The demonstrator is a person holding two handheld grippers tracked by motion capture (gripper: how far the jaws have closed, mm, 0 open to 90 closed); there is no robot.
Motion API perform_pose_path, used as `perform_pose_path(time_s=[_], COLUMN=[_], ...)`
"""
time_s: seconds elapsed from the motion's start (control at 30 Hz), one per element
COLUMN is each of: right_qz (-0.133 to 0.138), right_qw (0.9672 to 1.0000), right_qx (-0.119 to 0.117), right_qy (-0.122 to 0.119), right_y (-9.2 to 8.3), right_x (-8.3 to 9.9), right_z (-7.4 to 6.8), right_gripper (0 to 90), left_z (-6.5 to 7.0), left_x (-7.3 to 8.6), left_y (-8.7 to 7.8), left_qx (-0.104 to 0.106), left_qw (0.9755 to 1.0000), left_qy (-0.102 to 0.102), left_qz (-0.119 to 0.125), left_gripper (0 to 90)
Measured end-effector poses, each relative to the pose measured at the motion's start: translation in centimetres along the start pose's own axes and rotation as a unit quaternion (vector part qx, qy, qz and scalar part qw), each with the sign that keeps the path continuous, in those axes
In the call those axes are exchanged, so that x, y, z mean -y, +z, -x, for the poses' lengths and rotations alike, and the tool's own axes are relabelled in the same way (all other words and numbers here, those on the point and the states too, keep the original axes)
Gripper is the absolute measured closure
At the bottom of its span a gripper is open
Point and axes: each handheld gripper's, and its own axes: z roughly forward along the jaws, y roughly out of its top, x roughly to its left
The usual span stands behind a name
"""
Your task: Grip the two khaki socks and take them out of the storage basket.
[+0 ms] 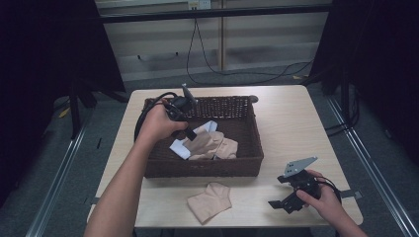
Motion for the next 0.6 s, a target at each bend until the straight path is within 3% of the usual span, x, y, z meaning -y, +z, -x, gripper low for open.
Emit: perform_pose_path(time_s=[0.2,0.37,0.6], right_qz=[0.001,0.002,0.003], right_qw=[1.0000,1.0000,1.0000], right_qx=[0.000,0.001,0.002], right_qy=[-0.002,-0.001,-0.002], right_y=[0.0,0.0,0.0], right_x=[0.0,0.0,0.0], right_z=[0.0,0.0,0.0], right_gripper=[2.2,2.2,2.2], left_z=[0.3,0.4,1.1], left_x=[-0.2,-0.3,-0.4], left_y=[-1.1,-1.8,-3.8], left_qx=[0.003,0.007,0.011], left_qw=[0.9999,0.9999,0.9999], left_qy=[-0.012,-0.006,-0.001], left_qz=[0.001,-0.005,0.012], left_gripper=[88.1,88.1,88.0])
